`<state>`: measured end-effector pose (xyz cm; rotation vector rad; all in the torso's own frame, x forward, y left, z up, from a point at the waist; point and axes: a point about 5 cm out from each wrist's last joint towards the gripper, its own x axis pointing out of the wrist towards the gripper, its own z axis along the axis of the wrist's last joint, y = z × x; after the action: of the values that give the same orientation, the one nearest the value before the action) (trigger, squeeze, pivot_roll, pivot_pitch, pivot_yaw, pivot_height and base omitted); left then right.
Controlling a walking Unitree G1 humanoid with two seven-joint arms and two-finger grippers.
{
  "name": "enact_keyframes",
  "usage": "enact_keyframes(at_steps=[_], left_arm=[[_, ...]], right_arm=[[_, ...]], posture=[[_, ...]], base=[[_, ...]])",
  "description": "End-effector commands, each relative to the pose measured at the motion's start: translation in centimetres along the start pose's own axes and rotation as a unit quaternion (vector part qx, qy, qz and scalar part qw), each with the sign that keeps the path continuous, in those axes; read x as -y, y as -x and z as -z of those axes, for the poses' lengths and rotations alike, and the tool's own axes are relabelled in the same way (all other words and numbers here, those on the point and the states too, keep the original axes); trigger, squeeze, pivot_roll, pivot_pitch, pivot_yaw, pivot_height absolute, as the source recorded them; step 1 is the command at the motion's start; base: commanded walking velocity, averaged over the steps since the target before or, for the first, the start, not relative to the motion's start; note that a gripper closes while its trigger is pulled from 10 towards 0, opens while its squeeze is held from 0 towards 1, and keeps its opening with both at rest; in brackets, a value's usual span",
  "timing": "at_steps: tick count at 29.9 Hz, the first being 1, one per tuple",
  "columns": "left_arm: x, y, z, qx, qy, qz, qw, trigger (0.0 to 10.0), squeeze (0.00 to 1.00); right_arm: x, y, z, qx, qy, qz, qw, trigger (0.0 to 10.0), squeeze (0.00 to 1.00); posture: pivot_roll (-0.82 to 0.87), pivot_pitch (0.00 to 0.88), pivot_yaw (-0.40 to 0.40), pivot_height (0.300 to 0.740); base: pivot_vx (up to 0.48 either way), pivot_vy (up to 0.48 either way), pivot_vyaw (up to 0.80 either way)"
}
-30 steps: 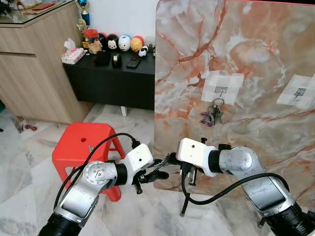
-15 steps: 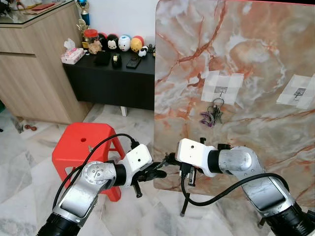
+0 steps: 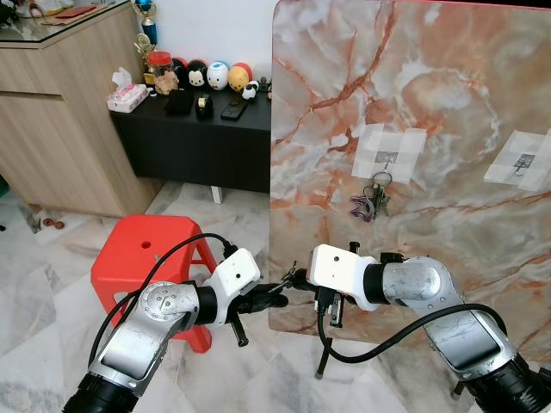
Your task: Hang keys on a hook
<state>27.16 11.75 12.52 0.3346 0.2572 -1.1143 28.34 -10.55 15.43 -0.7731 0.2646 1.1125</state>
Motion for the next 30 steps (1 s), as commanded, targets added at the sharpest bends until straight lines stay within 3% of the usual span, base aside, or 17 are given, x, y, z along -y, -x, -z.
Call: enact_keyframes(at_steps=[1, 11, 12, 13, 14, 15, 16, 26, 30], left_arm=[[0.6, -0.2, -0.6, 0.011, -0.007, 0.023, 1.0, 0.0, 0.0], [0.7, -0.2, -0.3, 0.005, -0.006, 0.022, 1.0, 0.0, 0.0], [0.7, -0.2, -0.3, 0.004, -0.006, 0.021, 1.0, 0.0, 0.0], [0.7, -0.2, -0.3, 0.004, -0.006, 0.021, 1.0, 0.0, 0.0], [0.7, -0.2, -0.2, 0.003, -0.006, 0.021, 1.0, 0.0, 0.0], [0.7, -0.2, -0.2, 0.002, -0.007, 0.02, 1.0, 0.0, 0.0], [0.8, -0.2, -0.1, 0.0, -0.008, 0.021, 1.0, 0.0, 0.0], [0.8, -0.2, 0.1, -0.007, -0.01, 0.023, 1.0, 0.0, 0.0], [0.9, -0.2, 0.1, -0.009, -0.011, 0.024, 1.0, 0.0, 0.0]], right_arm=[[0.2, 0.1, 0.2, -0.008, 0.004, 0.006, 1.0, 10.0, 0.0], [0.3, 0.2, 0.4, -0.011, -0.003, 0.007, 1.0, 10.0, 0.0], [0.4, 0.2, 0.3, -0.01, -0.006, 0.009, 1.0, 10.0, 0.3], [0.4, 0.2, 0.3, -0.01, -0.007, 0.01, 1.0, 10.0, 0.3], [0.5, 0.3, 0.3, -0.01, -0.007, 0.01, 1.0, 10.0, 0.82], [0.5, 0.3, 0.3, -0.01, -0.007, 0.01, 1.0, 10.0, 0.82], [0.5, 0.3, 0.3, -0.011, -0.005, 0.008, 1.0, 10.0, 1.0], [0.4, 0.5, 0.3, -0.008, -0.005, -0.003, 1.0, 10.0, 1.0], [1.3, 0.8, 0.3, -0.003, -0.014, 0.028, 1.0, 10.0, 1.0]], posture=[[0.15, 0.056, -0.041, 0.74], [0.15, 0.055, -0.041, 0.74], [0.15, 0.055, -0.041, 0.74], [0.15, 0.055, -0.041, 0.74], [0.15, 0.057, -0.04, 0.74], [0.15, 0.057, -0.04, 0.74], [0.15, 0.056, -0.042, 0.74], [0.15, 0.057, -0.041, 0.74], [0.15, 0.057, -0.04, 0.74]], base=[[0.0, 0.0, 0.0], [0.0, 0.0, 0.0], [0.0, 0.0, 0.0], [0.0, 0.0, 0.0], [0.0, 0.0, 0.0], [0.0, 0.0, 0.0], [0.0, 0.0, 0.0], [0.0, 0.0, 0.0], [0.0, 0.0, 0.0]])
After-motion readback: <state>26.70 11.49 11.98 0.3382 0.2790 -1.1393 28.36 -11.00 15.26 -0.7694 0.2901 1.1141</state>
